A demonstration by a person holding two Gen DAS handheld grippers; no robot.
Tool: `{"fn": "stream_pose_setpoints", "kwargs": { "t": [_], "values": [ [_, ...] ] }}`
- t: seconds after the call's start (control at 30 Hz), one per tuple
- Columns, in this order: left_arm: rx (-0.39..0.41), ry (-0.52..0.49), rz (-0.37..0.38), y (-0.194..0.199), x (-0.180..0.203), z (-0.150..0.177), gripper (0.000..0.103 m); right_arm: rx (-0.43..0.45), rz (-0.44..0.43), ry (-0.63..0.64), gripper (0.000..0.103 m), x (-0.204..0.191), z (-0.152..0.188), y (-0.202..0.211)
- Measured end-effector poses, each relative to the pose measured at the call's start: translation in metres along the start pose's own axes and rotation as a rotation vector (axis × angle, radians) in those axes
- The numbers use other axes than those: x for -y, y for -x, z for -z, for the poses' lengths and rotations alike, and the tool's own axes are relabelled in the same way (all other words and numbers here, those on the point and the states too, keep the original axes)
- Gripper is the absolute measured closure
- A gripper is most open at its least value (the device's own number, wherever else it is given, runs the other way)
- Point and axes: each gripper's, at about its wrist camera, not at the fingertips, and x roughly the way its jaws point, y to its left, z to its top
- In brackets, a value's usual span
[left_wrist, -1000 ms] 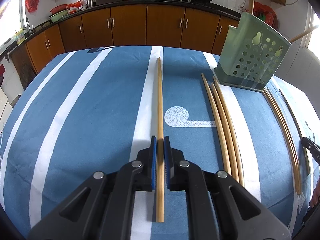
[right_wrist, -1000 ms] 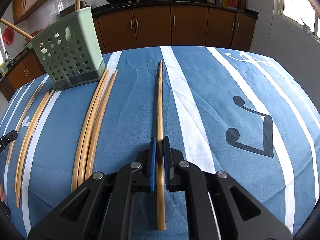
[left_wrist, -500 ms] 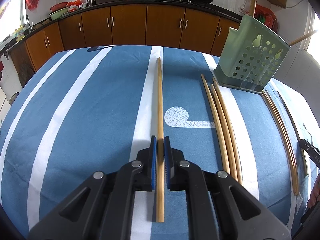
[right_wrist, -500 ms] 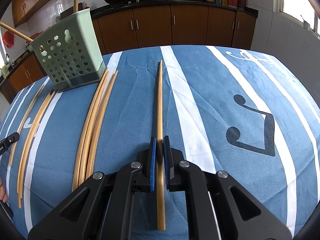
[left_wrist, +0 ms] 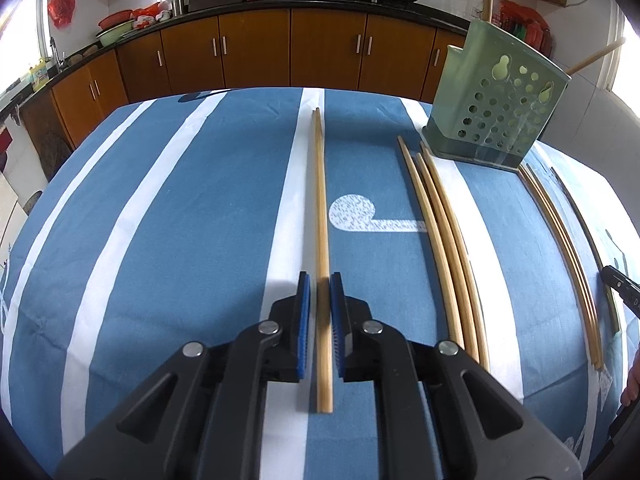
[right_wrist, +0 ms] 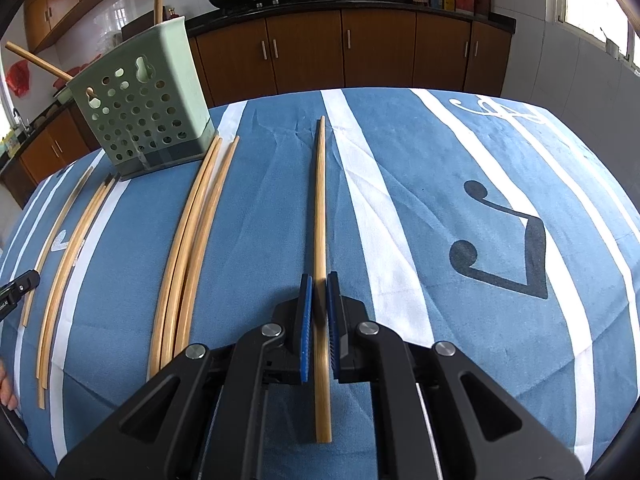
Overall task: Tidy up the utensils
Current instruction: 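Lift the newly held chopsticks up from the cloth with both tools, then carry both chopsticks upright over the green holder and lower them in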
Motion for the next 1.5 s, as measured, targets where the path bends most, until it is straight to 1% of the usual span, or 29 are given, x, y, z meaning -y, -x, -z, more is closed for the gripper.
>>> {"fn": "stream_pose_setpoints", "kwargs": {
  "t": [0.1,0.23,0.3,0.4,0.57,0.83,1.17,1.5],
  "values": [
    [-0.001,-0.006,-0.002,0.002,0.002,0.003,0.091,0.000,-0.010,-0.008,0.095,0.002,0.001,0.001],
    [-0.001,-0.009,0.005,0.005,0.000,0.007,0.095,0.001,-0.003,-0.001,0.095,0.001,0.001,0.002],
    [-0.004,-0.018,0.009,0.005,-0.001,0.007,0.095,-0.001,-0.005,0.001,0.095,0.000,0.002,0.004],
    [-0.013,-0.024,0.020,0.009,-0.003,0.007,0.095,0.027,-0.012,-0.009,0.096,0.002,-0.001,0.013],
    [0.018,0.005,0.047,0.026,-0.011,0.002,0.095,0.078,-0.016,-0.028,0.096,0.006,-0.008,0.030],
    [0.123,0.033,0.084,0.066,-0.016,-0.014,0.095,0.144,-0.025,-0.042,0.096,0.009,-0.018,0.051],
    [0.257,0.060,0.106,0.109,-0.016,-0.031,0.095,0.223,-0.041,-0.047,0.096,0.009,-0.031,0.076],
    [0.380,0.070,0.116,0.147,-0.015,-0.051,0.095,0.324,-0.072,-0.037,0.096,0.004,-0.047,0.107]
  ]
}}
